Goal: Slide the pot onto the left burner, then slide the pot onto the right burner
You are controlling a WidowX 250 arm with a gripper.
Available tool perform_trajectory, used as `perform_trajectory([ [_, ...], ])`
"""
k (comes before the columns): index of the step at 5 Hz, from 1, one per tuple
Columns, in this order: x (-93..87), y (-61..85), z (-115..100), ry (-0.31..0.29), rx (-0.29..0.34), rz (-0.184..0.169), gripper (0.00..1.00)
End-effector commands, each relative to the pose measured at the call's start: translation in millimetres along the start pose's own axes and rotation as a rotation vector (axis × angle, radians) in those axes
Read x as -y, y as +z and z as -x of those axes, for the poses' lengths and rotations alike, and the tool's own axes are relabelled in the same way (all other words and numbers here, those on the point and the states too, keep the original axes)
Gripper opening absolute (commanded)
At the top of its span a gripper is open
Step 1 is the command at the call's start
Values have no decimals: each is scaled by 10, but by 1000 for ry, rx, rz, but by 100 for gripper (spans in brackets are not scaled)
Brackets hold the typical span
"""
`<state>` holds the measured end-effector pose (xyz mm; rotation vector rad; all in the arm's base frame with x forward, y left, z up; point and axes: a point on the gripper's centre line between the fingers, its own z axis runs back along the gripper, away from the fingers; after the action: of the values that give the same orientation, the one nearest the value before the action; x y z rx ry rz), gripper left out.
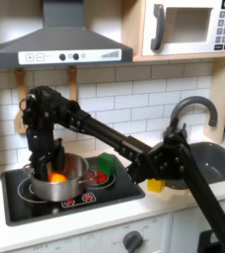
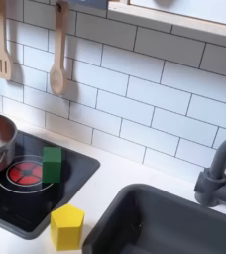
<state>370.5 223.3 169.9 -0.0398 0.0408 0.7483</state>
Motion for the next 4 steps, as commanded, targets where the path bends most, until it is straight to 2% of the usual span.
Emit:
perform_trajectory([
  [1,-84,17,-48,24,7,3,100],
  [4,-208,-1,-123,54,5,-5,100],
])
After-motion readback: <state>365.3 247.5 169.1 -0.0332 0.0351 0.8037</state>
